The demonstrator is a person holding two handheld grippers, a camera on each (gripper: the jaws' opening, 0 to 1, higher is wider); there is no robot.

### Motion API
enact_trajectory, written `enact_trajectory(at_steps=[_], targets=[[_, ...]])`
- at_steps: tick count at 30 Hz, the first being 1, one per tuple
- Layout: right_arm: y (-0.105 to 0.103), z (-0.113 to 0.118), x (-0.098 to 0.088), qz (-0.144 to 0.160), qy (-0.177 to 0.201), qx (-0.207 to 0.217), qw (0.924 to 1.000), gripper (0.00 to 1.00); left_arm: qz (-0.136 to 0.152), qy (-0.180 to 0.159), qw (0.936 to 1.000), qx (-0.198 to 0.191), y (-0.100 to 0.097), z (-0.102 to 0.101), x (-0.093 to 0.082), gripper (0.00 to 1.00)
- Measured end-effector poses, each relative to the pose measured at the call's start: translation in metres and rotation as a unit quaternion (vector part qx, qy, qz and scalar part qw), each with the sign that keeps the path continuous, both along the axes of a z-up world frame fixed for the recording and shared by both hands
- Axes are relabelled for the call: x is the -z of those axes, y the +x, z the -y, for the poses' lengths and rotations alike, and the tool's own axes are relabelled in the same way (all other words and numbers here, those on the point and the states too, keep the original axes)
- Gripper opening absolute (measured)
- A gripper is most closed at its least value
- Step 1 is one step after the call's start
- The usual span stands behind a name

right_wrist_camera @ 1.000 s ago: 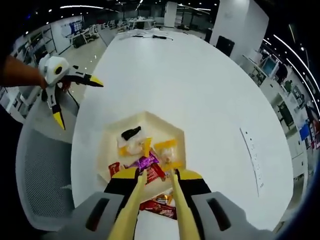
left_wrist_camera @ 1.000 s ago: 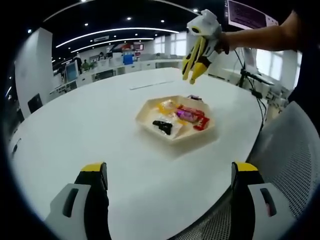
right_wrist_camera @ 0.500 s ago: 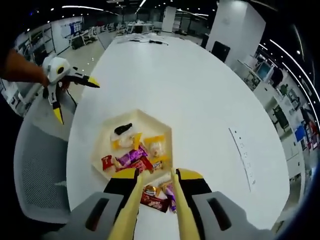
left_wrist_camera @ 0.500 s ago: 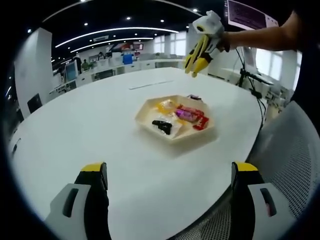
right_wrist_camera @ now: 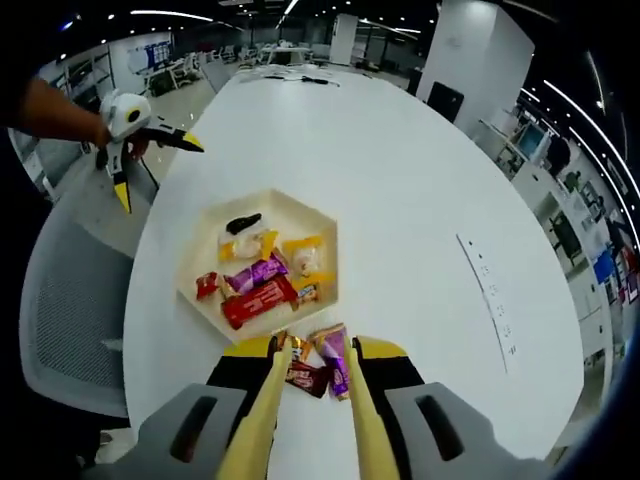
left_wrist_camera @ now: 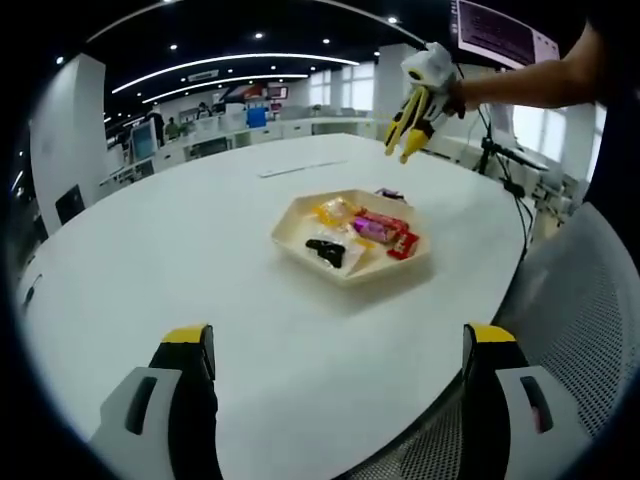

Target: Place the target food into the container with the food tongs after gripping and lifting it, then release it inside without dropping or visibly crushing the food.

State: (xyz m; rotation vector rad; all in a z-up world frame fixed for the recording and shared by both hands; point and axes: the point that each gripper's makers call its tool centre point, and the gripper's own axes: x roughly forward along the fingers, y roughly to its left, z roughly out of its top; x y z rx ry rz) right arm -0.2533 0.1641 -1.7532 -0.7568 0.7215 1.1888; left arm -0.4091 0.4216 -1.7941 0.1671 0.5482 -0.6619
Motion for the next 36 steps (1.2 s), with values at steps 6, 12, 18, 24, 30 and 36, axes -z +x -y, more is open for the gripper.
enact_trajectory(at_steps=[6, 12, 18, 24, 30, 36], targets=[[-0.007, 0.011, 0.021, -0.007, -0.015, -0.03, 0.9994, 0.29, -0.002, -0.003, 1.0, 0.002, -0.001, 0.001, 0.0, 0.99], [-0.019, 0.011, 0.036, -0.017, -0.016, -0.071, 0.9972, 0.29, -0.001, -0.002, 1.0, -0.002, 0.0, 0.0, 0.0, 0.99], [-0.014, 0.005, 0.049, -0.034, -0.024, -0.078, 0.9961, 0.3, 0.001, -0.004, 1.0, -0.008, 0.002, -0.002, -0.002, 0.99], [-0.012, 0.0, 0.056, -0.04, -0.025, -0.076, 0.996, 0.3, -0.004, -0.001, 1.0, -0.007, 0.001, -0.003, 0.001, 0.99], [-0.01, -0.002, 0.061, -0.051, -0.024, -0.078, 0.9953, 0.29, -0.006, -0.001, 1.0, -0.008, 0.001, -0.003, 0.002, 0.99], [-0.013, 0.003, 0.072, -0.088, -0.026, -0.056, 0.9942, 0.29, -0.009, 0.002, 1.0, -0.004, 0.0, -0.002, 0.003, 0.99]])
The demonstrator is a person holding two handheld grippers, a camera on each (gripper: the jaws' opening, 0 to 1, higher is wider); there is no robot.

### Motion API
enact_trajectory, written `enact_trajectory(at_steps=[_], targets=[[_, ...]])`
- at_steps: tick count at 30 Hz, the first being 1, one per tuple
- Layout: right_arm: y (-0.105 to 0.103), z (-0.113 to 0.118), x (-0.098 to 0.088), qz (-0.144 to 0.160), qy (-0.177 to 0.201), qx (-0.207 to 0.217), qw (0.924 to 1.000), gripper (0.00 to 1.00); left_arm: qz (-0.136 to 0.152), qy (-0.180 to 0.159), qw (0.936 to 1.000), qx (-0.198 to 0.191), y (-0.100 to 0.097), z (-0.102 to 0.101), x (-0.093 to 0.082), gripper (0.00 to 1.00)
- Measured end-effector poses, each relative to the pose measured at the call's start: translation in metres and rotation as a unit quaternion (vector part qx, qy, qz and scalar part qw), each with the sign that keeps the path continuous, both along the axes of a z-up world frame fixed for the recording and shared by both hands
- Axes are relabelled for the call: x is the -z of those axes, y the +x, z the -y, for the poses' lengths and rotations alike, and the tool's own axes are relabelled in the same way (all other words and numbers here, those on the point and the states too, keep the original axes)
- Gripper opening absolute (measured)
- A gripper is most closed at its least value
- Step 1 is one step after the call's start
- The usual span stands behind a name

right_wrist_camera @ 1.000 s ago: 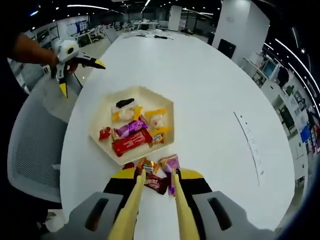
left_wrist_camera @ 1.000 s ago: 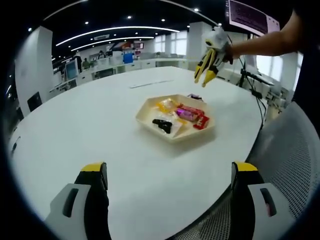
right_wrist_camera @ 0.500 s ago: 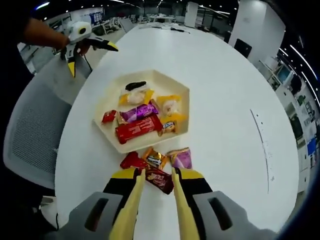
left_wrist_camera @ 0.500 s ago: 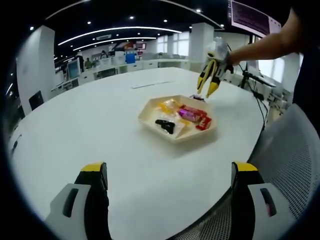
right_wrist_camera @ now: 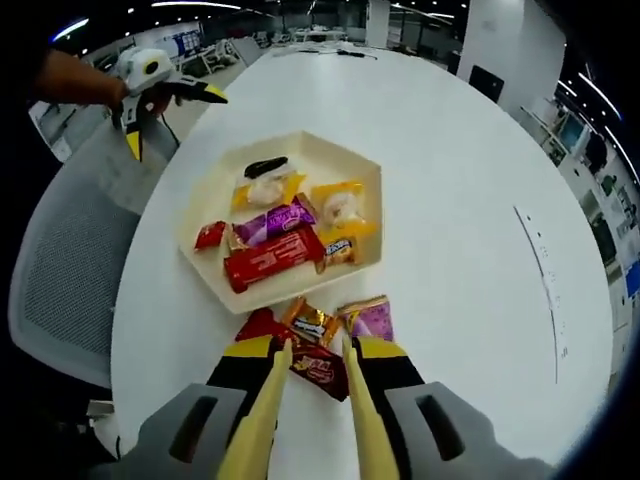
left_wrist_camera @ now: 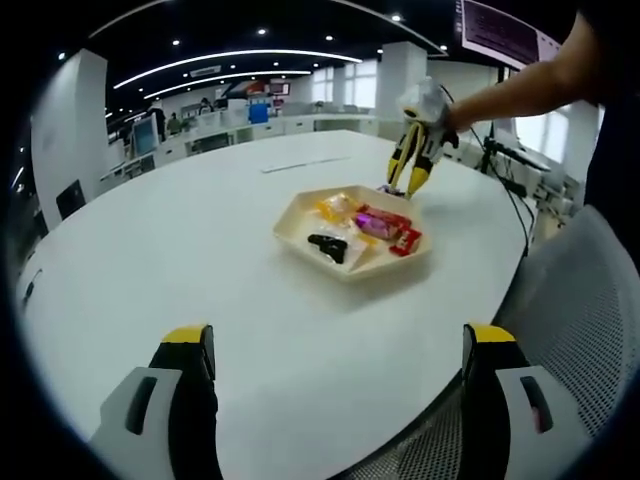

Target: Place the target food into the container with the food tongs after gripping and lifting it, then release it inside without dropping or visibly crushing the food.

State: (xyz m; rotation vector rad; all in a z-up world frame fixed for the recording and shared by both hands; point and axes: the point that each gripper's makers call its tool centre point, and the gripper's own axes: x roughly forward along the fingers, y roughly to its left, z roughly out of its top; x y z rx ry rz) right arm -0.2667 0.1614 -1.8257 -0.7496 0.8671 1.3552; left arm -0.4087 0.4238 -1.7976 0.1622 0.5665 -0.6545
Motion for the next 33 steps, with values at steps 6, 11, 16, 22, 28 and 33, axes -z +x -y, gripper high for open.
enact_trajectory(at_steps=[6, 11, 16, 22, 28, 33], targets=[[-0.011, 0.013, 0.003, -0.002, -0.003, -0.003, 1.0, 0.29, -0.002, 0.004, 1.0, 0.002, -0.001, 0.0, 0.001, 0.99], [-0.027, 0.021, 0.003, -0.008, -0.018, -0.013, 0.9997, 0.3, -0.002, 0.002, 1.0, 0.001, -0.001, 0.0, 0.001, 0.99], [-0.038, 0.032, 0.001, -0.019, -0.033, -0.02, 0.9991, 0.29, -0.001, 0.003, 1.0, 0.004, -0.001, 0.0, 0.001, 0.99], [-0.031, 0.03, 0.001, 0.014, -0.021, -0.026, 0.9993, 0.29, -0.002, 0.004, 1.0, 0.003, -0.001, -0.001, 0.002, 0.99], [-0.032, 0.021, 0.009, 0.035, -0.008, -0.018, 0.9992, 0.29, -0.002, 0.005, 1.0, 0.003, -0.001, 0.0, 0.001, 0.99], [-0.032, 0.014, 0.01, 0.043, 0.045, 0.012, 0.998, 0.29, -0.002, 0.006, 1.0, 0.002, -0.001, -0.001, 0.002, 0.99]])
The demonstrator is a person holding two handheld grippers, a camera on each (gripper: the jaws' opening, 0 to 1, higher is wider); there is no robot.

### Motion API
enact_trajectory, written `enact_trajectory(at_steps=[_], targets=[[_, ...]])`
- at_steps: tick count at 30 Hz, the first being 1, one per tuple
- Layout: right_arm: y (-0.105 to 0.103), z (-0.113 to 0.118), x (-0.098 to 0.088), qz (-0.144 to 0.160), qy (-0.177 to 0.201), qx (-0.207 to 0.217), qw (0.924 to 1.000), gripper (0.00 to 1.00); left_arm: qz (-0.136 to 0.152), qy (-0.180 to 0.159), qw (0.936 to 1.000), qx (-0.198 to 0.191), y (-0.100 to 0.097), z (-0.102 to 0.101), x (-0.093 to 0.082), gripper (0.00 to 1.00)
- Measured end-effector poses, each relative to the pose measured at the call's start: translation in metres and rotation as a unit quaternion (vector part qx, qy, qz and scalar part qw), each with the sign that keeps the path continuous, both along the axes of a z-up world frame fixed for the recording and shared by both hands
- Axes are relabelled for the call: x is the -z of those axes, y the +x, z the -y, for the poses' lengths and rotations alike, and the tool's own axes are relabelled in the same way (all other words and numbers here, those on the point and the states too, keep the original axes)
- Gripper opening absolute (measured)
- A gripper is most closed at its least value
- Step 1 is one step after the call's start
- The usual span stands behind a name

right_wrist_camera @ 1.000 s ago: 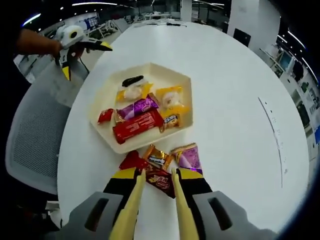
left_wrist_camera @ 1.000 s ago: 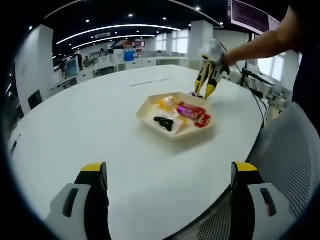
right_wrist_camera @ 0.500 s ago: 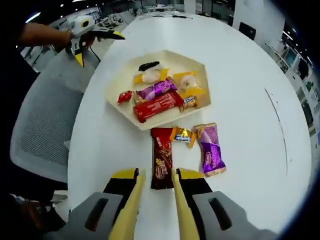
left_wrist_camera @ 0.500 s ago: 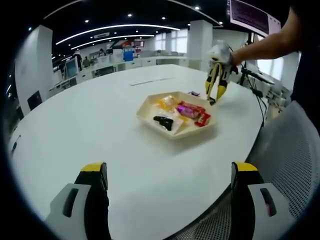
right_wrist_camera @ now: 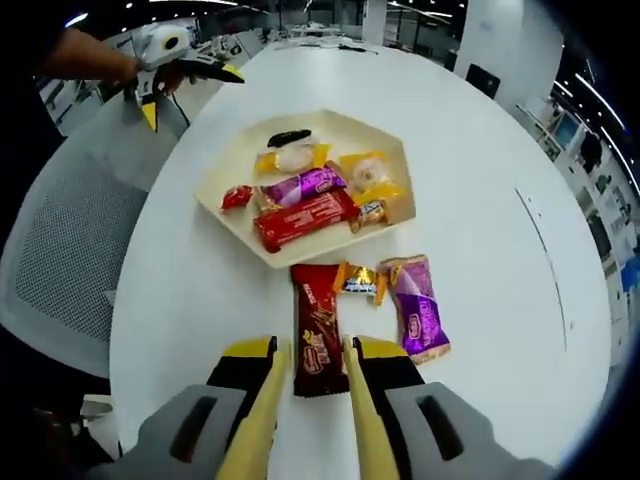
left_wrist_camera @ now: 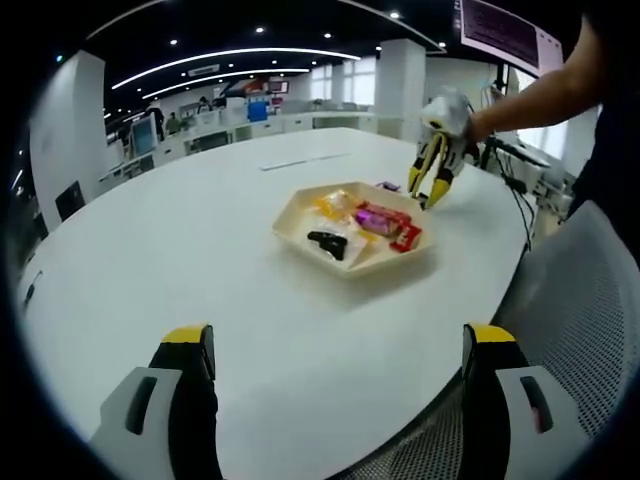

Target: Place the target food into the container with the food tongs after gripping and lifting it, then release it inside without dropping or visibly crushing the food.

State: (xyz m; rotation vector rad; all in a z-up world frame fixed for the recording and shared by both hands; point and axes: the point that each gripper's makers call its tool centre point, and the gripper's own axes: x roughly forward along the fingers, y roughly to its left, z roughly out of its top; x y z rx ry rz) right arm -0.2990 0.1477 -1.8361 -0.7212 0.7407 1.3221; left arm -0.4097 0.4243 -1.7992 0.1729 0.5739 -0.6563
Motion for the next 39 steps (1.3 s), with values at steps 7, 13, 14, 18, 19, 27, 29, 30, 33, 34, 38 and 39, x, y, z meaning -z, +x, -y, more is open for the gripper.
enact_trajectory(at_steps=[7, 13, 14, 18, 19, 27, 29, 30, 33, 34, 38, 39], targets=[[0.001, 0.009, 0.003, -0.002, -0.022, 0.036, 0.9991, 0.25, -0.003, 0.001, 1.0, 0.002, -0.001, 0.001, 0.001, 0.99], [0.003, 0.009, 0.004, -0.011, -0.016, 0.073, 0.9971, 0.23, -0.001, 0.001, 1.0, -0.003, 0.0, -0.001, 0.001, 0.99], [0.002, 0.009, 0.003, -0.01, -0.017, 0.075, 0.997, 0.22, -0.001, 0.002, 1.0, -0.003, 0.0, -0.002, 0.001, 0.99], [0.003, 0.01, 0.003, -0.013, -0.023, 0.083, 0.9962, 0.23, -0.002, 0.003, 1.0, -0.001, 0.0, -0.001, 0.001, 0.99], [0.004, 0.009, 0.003, -0.013, -0.026, 0.088, 0.9957, 0.22, -0.002, 0.004, 1.0, -0.001, 0.0, -0.001, 0.001, 0.99], [0.003, 0.018, -0.001, -0.004, -0.036, 0.106, 0.9937, 0.23, -0.003, 0.007, 1.0, 0.001, -0.001, -0.001, 0.002, 0.99], [0.002, 0.019, -0.007, -0.01, -0.029, 0.114, 0.993, 0.23, -0.001, 0.007, 1.0, 0.001, 0.0, -0.001, 0.002, 0.99], [0.002, 0.022, -0.008, -0.016, -0.032, 0.118, 0.9923, 0.23, -0.001, 0.005, 1.0, 0.001, 0.0, -0.001, 0.001, 0.99], [0.005, 0.027, -0.015, -0.016, -0.032, 0.119, 0.9922, 0.23, 0.001, 0.006, 1.0, 0.002, 0.0, 0.0, 0.001, 0.99], [0.005, 0.028, -0.019, -0.016, -0.029, 0.122, 0.992, 0.23, 0.001, 0.005, 1.0, 0.001, -0.001, 0.0, 0.0, 0.99], [0.012, 0.031, -0.034, -0.003, -0.022, 0.127, 0.9916, 0.23, 0.003, 0.005, 1.0, 0.0, 0.0, -0.001, 0.0, 0.99], [0.015, 0.03, -0.04, -0.004, -0.016, 0.131, 0.9912, 0.23, 0.003, 0.005, 1.0, 0.001, 0.0, -0.001, 0.0, 0.99]])
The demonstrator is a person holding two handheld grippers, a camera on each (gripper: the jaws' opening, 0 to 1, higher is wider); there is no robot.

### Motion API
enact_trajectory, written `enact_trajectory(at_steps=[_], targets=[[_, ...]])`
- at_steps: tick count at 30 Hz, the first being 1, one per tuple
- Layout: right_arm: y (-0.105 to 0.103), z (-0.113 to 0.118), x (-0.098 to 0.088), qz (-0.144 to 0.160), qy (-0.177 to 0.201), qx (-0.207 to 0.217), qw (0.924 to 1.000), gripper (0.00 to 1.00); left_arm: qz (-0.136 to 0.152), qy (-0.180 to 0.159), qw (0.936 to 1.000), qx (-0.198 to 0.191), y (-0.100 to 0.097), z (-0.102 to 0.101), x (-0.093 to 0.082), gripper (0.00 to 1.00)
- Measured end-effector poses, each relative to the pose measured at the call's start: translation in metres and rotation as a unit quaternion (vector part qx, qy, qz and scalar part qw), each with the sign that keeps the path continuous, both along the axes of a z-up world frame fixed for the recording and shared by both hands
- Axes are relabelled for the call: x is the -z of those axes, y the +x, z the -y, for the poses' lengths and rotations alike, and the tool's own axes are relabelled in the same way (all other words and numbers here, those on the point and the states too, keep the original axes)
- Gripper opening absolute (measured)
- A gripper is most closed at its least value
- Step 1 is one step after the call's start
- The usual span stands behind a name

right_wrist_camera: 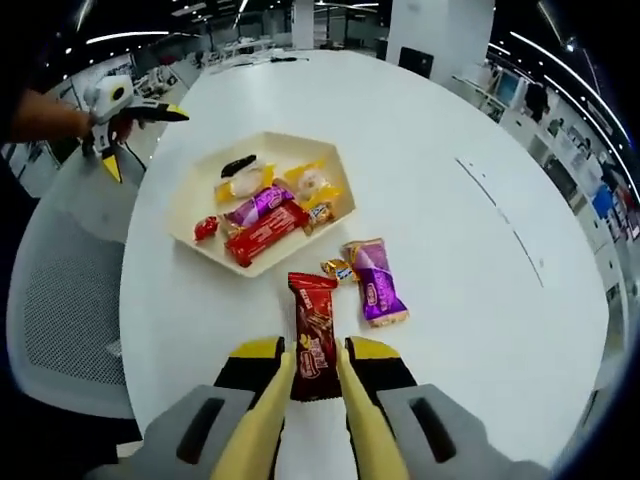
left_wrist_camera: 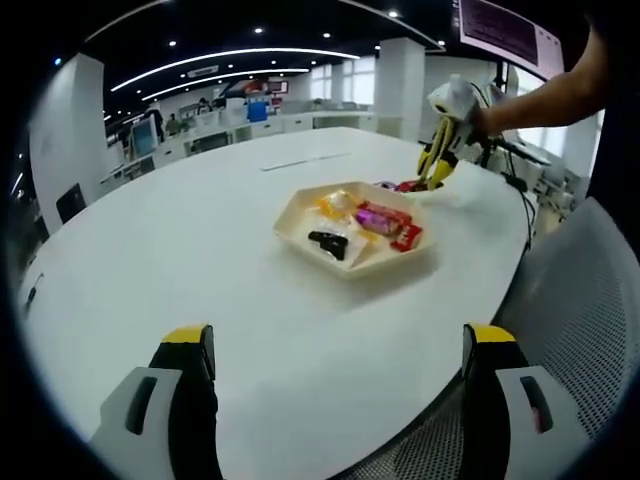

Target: Place the target food into the container with the food tongs after gripping and lifting it, then release it inside without dropping or visibly crushing the food.

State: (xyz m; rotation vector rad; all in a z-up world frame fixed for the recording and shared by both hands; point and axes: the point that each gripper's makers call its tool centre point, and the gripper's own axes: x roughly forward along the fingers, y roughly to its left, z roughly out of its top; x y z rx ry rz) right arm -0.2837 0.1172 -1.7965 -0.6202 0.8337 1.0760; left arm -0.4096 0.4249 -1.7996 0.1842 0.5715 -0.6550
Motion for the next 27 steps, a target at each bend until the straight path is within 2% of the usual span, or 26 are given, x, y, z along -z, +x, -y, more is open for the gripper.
enact_trajectory(at_steps=[8, 27], targets=[[0.01, 0.0, -0.027, 0.015, 0.01, 0.005, 0.9998, 0.23, 0.0, -0.003, 1.0, -0.001, 0.0, 0.0, -0.001, 0.99], [0.011, -0.03, -0.033, 0.009, 0.012, -0.011, 0.9998, 0.23, 0.008, -0.015, 0.9999, -0.003, 0.002, 0.0, -0.005, 0.99]])
